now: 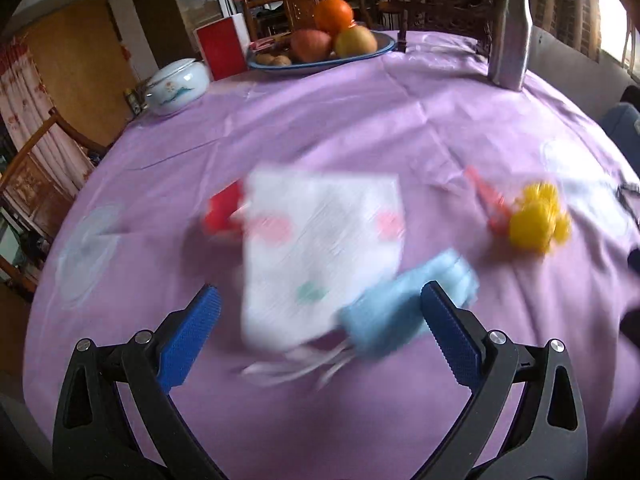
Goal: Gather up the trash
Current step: 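Grasp the clear cup filled with red paper with the left gripper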
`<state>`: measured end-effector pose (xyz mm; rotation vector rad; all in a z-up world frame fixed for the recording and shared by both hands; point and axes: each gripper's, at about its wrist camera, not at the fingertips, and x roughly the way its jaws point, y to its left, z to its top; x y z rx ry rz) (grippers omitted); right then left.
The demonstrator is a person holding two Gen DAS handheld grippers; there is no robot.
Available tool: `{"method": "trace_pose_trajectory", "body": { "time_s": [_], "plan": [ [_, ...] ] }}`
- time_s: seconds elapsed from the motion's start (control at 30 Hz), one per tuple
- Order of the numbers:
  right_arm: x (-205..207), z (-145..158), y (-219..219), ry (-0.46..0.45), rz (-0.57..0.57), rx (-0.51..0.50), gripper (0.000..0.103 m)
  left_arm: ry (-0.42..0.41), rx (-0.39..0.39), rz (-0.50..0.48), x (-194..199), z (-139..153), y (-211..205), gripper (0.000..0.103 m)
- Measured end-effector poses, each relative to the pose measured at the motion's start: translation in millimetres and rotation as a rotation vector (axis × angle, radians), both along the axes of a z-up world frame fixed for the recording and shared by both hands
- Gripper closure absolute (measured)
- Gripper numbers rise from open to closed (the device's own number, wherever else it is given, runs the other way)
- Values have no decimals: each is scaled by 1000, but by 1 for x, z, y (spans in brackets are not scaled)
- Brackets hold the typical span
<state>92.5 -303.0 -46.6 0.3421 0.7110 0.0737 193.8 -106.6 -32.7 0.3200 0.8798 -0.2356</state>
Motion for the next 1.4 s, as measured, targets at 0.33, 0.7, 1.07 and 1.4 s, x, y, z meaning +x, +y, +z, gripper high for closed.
{"method": "trace_pose_trajectory", "body": {
  "time_s": [0.33, 0.7, 1.07, 1.4],
  "plan": [
    [10, 0, 30, 62, 114, -129, 6, 3, -35, 72, -46, 6, 109, 7],
    [12, -3, 22, 78, 77, -104, 6, -12, -171, 100, 60, 23, 52, 7],
    [11, -2, 22, 65, 85, -89, 6, 24, -214, 99, 84, -8, 55, 6],
    [12, -2, 24, 74, 90, -102, 6, 27, -69, 73, 94, -22, 40, 5]
  ]
}}
